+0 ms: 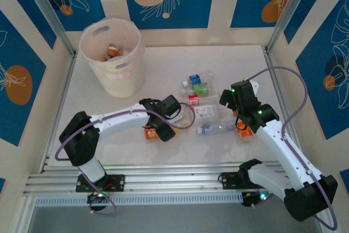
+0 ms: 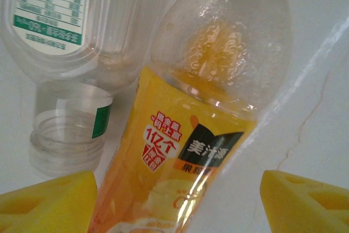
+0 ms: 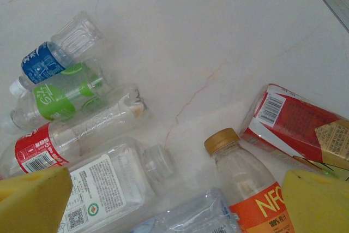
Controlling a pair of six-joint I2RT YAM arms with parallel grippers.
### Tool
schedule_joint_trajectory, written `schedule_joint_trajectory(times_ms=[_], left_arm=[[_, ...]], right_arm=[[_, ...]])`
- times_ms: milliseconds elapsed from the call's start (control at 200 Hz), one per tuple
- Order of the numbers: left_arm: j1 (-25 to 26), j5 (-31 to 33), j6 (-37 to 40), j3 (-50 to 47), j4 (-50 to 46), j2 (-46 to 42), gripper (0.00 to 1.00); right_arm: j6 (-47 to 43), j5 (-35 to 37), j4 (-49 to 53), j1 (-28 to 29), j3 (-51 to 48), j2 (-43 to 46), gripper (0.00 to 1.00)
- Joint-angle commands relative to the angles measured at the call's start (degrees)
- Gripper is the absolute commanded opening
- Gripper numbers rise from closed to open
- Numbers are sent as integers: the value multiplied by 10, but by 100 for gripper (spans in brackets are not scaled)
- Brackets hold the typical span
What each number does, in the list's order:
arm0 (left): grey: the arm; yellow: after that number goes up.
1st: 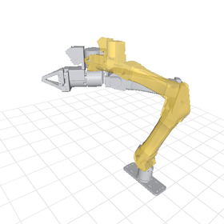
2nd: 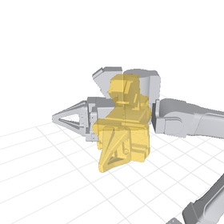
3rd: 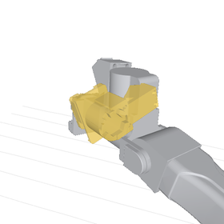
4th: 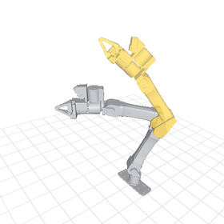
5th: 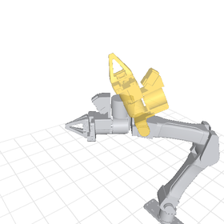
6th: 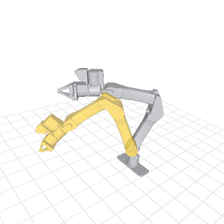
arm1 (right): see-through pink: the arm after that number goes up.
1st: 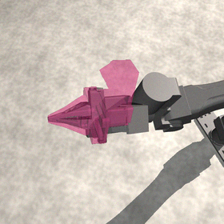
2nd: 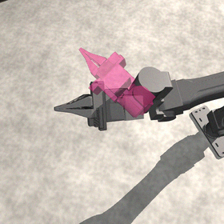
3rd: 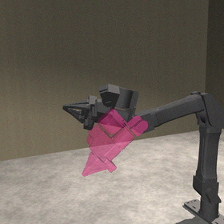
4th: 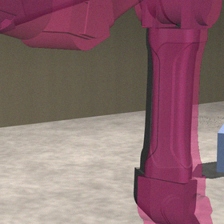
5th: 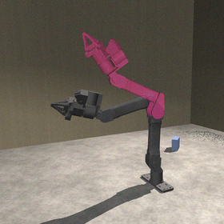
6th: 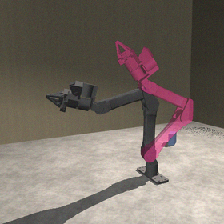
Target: Put the plastic bottles in the bin
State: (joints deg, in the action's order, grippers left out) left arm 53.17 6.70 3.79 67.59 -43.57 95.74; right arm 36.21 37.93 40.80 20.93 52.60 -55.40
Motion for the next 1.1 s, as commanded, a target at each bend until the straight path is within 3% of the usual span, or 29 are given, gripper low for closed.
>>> schedule_joint_trajectory(times_ms=[0,735,895,1095], left_arm=[[8,10,6,-9,5,16,78],[8,85,11,-39,48,76,74],[11,88,12,-37,37,66,61],[14,85,21,-35,20,27,58]], right_arm=[[7,1,5,-2,8,8,99],[7,3,6,-2,7,8,99],[7,8,8,-2,8,13,99],[9,8,7,-2,6,13,99]])
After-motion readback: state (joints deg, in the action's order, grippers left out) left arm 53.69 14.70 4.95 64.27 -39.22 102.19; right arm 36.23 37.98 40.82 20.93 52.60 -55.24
